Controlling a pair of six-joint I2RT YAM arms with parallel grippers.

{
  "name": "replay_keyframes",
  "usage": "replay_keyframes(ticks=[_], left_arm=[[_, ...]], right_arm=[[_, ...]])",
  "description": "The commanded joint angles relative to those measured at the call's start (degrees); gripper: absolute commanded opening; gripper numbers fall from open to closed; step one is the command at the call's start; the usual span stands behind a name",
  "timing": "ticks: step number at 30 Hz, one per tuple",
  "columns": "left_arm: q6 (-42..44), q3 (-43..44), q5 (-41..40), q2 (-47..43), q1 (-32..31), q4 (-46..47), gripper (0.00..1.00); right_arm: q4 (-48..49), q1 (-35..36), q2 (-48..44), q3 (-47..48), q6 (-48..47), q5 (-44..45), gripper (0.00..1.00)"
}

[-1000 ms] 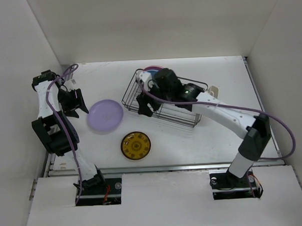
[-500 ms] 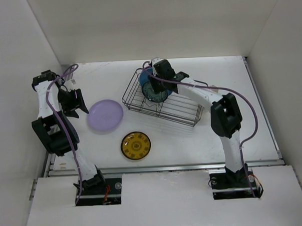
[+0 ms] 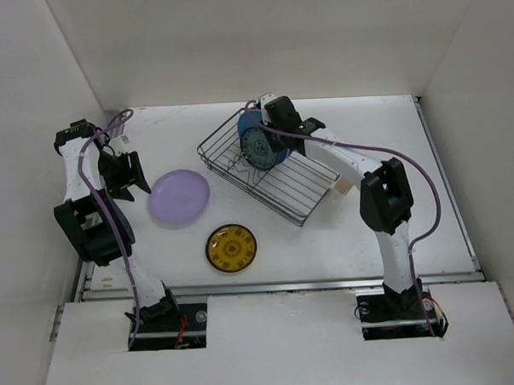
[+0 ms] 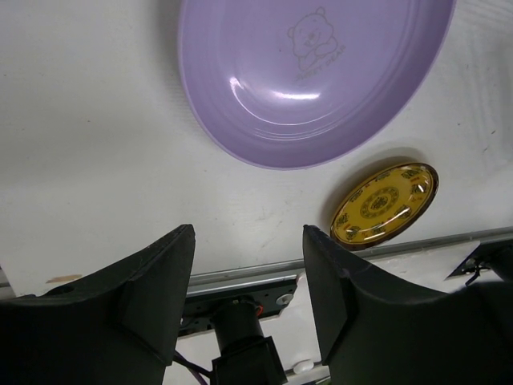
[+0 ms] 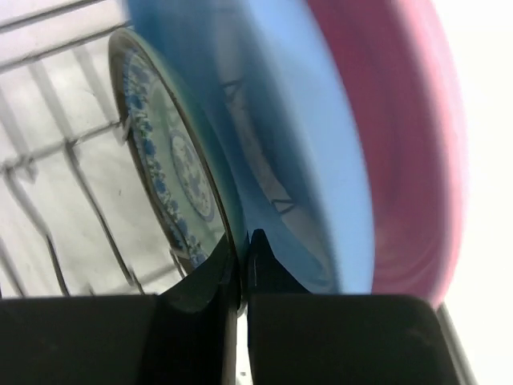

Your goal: Unload the plates from the dish rack

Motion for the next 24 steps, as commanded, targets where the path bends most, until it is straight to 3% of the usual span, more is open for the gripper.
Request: replay_keyframes(ticks=[1, 7, 14, 20, 24], left_arm=[[0.62, 1.09, 0.33, -1.11, 0.04, -1.87, 0.53], [0.09, 0.56, 1.47, -1.11, 0.04, -1.87, 0.53], [0.09, -0.49, 1.47, -1.63, -0.49, -1.34, 0.53], [0.09, 0.03, 2.00, -2.25, -0.49, -1.34, 0.53], [0.09, 0.56, 2.00, -3.30, -0.49, -1.34, 0.53]], right_arm=[[1.61, 0.43, -3.09, -1.08, 2.99, 0.81, 0.00], [7.59, 2.45, -11.09, -8.01, -3.25, 5.36, 0.00], [10.14, 4.38, -17.95, -9.61, -6.16, 9.08, 0.00], [7.17, 7.55, -23.93, -9.61, -6.07, -2.51, 0.00], [3.12, 10.89, -23.85, -10.14, -6.07, -15.95, 0.00]])
